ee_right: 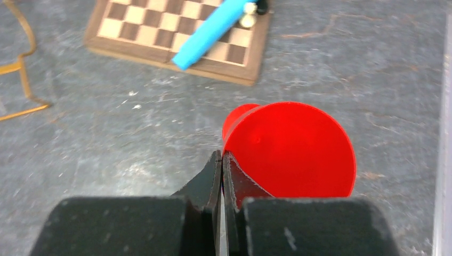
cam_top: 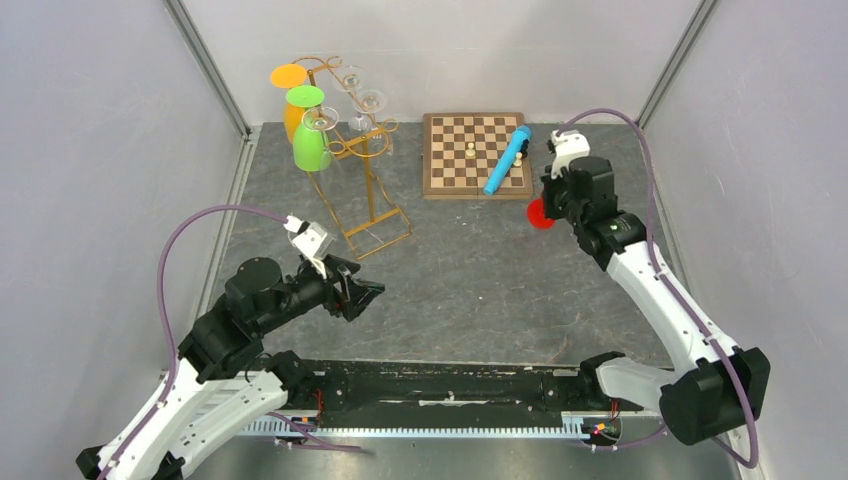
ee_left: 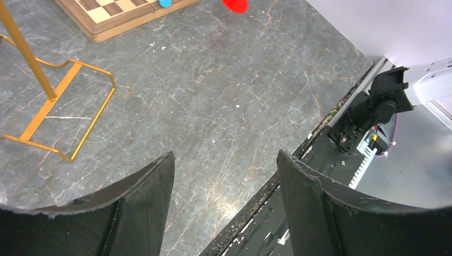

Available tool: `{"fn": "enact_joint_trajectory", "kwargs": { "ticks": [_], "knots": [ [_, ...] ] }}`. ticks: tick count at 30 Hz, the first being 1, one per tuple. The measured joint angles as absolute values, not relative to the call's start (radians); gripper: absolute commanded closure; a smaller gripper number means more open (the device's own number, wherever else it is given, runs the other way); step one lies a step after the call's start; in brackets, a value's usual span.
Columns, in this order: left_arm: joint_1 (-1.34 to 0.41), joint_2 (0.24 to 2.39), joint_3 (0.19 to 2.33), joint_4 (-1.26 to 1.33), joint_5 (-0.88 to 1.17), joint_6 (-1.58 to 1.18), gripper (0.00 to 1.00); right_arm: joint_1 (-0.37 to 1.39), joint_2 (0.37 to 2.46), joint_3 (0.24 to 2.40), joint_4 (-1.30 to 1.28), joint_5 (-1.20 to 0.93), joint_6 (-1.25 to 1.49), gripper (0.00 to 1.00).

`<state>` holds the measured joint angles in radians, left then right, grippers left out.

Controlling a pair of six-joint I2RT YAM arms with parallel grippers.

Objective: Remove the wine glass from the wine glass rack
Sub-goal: Place the wine glass at the center of the board.

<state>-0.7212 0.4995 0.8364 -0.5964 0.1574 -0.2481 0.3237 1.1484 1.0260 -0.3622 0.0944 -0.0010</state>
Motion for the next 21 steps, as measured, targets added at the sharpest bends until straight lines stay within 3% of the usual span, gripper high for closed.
{"fn": "enact_joint_trajectory", "kwargs": {
  "ticks": [10, 21],
  "knots": [
    [-0.721, 0.463, 0.829, -0.597, 0.105, -0.249, 0.26, 0.124, 1.305, 1.143, -0.345, 0.115, 0.052, 1.0],
    [-0.721, 0.454, 0.827, -0.598, 0.084, -0.25, 0.27, 0.069, 1.477, 1.287, -0.373, 0.157, 0.056, 1.0]
  ]
}}
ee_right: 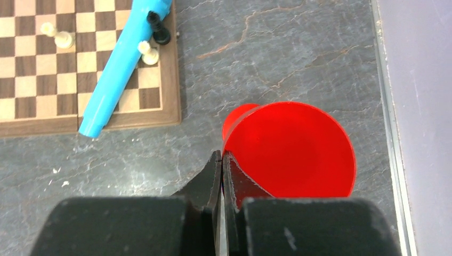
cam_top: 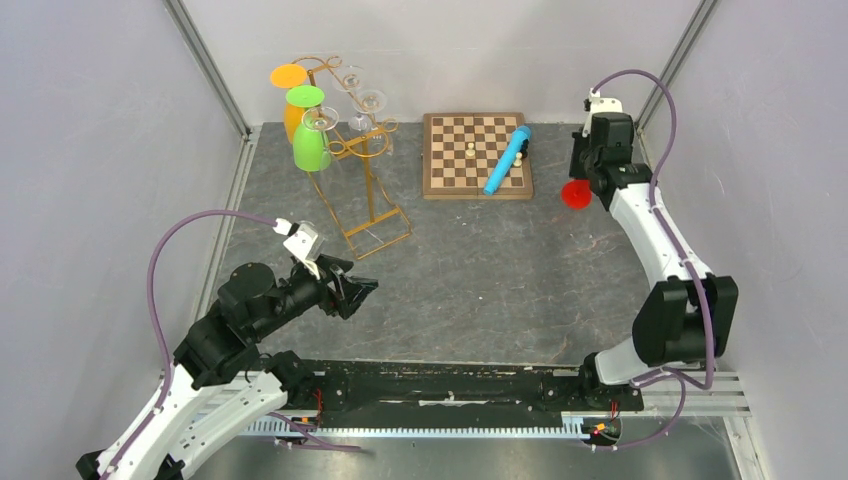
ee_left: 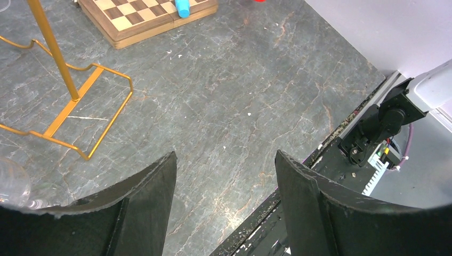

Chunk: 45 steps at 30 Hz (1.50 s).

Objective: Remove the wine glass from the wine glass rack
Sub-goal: Place the wine glass at the center of the board.

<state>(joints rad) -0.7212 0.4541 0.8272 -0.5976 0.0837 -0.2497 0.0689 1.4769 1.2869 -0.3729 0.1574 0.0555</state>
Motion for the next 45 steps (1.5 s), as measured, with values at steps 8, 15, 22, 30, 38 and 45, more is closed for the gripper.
{"fn": "enact_joint_trajectory", "kwargs": {
  "ticks": [8, 15, 22, 30, 38, 45],
  "knots": [
    [-0.721, 0.454, 0.827, -0.598, 0.083, -0.25, 0.27, 0.015, 1.614, 1.418, -0.408, 0.163, 0.047, 1.0],
    [-0.721, 0.456, 0.826, -0.598, 0.081, -0.25, 0.27, -0.006, 1.684, 1.436, -0.423, 0.155, 0.048, 1.0],
    [-0.721, 0.458, 0.823, -0.6, 0.079, -0.25, 0.28, -0.036, 1.754, 1.477, -0.443, 0.154, 0.048, 1.0],
    [-0.721, 0.46, 0.823, -0.601, 0.076, -0.25, 0.28, -0.037, 1.797, 1.53, -0.453, 0.146, 0.049, 0.7],
    [-0.721, 0.463, 0.823, -0.605, 0.064, -0.25, 0.28, -0.037, 1.805, 1.596, -0.488, 0.155, 0.049, 0.5],
    [-0.721, 0.463, 0.823, -0.605, 0.053, -0.25, 0.28, -0.037, 1.769, 1.651, -0.49, 0.161, 0.055, 0.46]
  ]
}}
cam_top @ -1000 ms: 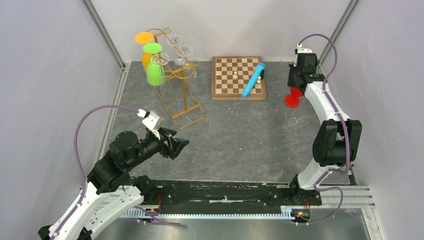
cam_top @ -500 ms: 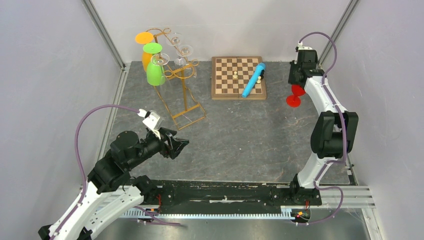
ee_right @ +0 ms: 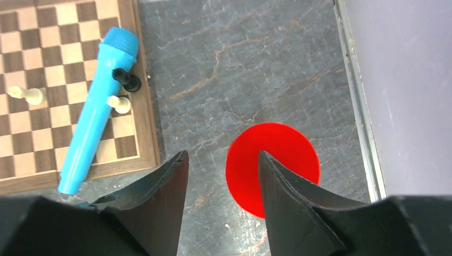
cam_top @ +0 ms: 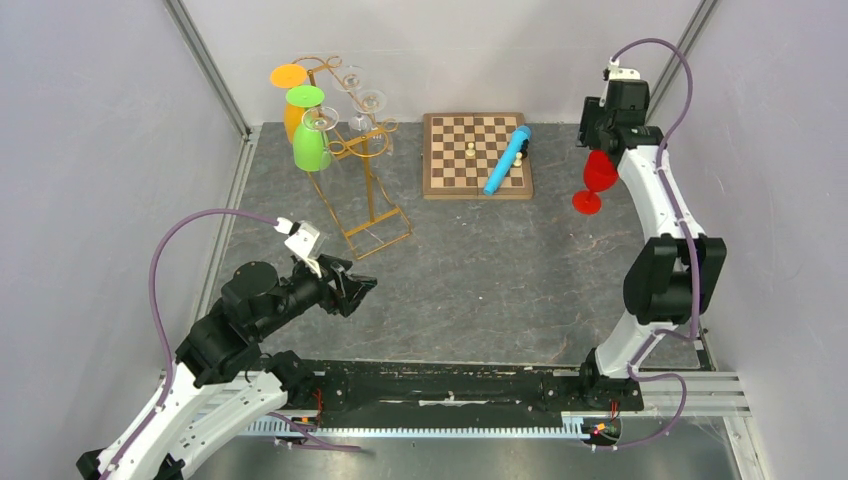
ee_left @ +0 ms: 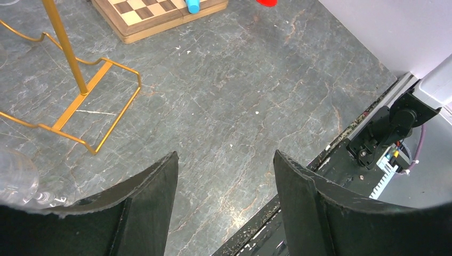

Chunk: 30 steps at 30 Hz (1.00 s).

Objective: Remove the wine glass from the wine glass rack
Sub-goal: Place the wine glass at the center of the board, then move the wine rack to the center of the board.

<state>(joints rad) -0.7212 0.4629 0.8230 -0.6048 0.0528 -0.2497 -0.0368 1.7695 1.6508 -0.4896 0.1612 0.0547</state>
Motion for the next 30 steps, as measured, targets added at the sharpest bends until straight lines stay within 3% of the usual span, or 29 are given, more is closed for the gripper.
{"fn": "enact_joint_trajectory", "kwargs": {
  "ticks": [4, 8, 17, 30],
  "knots": [
    [-0.721, 0.462, 0.823, -0.605, 0.035, -0.25, 0.28, -0.029, 1.696, 1.637, -0.465, 0.137, 0.053, 0.43],
    [-0.721, 0.445, 0.82, -0.613, -0.023, -0.257, 0.28, -0.001, 1.589, 1.579, -0.413, 0.099, 0.053, 0.33],
    [-0.721, 0.392, 0.818, -0.639, -0.19, -0.273, 0.28, 0.226, 1.418, 1.32, -0.215, -0.038, 0.054, 0.28],
    [-0.721, 0.323, 0.815, -0.668, -0.473, -0.297, 0.28, 0.497, 1.39, 1.045, 0.13, -0.248, 0.105, 0.24]
  ]
}}
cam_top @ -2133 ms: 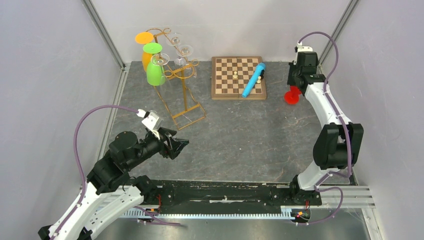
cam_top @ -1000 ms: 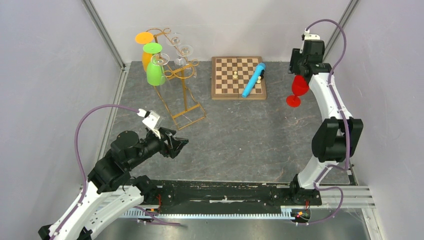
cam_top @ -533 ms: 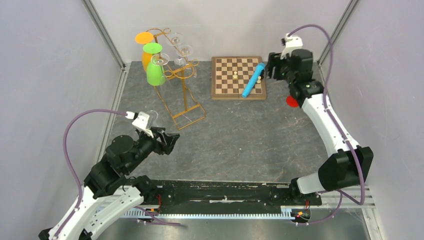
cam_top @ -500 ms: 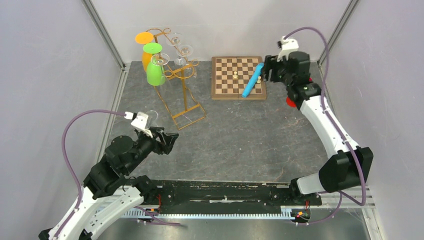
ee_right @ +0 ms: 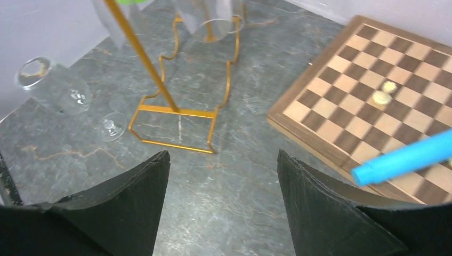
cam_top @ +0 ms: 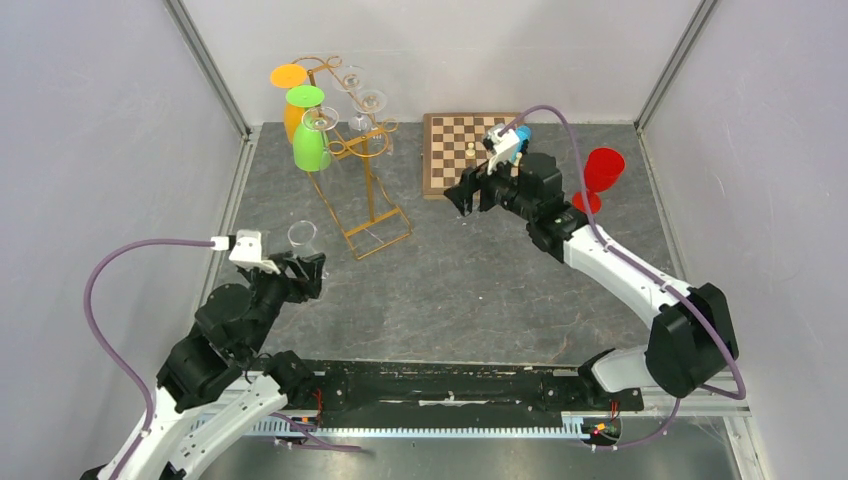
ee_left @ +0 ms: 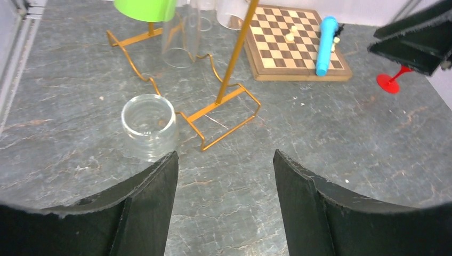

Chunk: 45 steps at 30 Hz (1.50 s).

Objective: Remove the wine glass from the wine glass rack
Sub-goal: Move the wine rack to the center of the board.

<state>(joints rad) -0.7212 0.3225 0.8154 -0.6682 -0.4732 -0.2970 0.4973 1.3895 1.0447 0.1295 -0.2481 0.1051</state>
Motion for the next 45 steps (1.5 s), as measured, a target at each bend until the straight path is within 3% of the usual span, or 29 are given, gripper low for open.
{"fn": "enact_joint_trajectory", "kwargs": {
  "ticks": [8, 25, 45],
  "knots": [
    [-0.717, 0.254, 0.811, -0.679, -0.575, -0.301, 0.29, 0.601, 1.423, 0.994, 0.35, -0.276, 0.107, 0.24],
    [-0.713, 0.237, 0.804, -0.68, -0.603, -0.301, 0.29, 0.759, 1.715, 1.002, 0.794, -0.204, 0.116, 0.29],
    [-0.709, 0.225, 0.799, -0.679, -0.604, -0.301, 0.29, 0.833, 1.998, 1.279, 0.921, -0.087, 0.107, 0.42]
  ]
}}
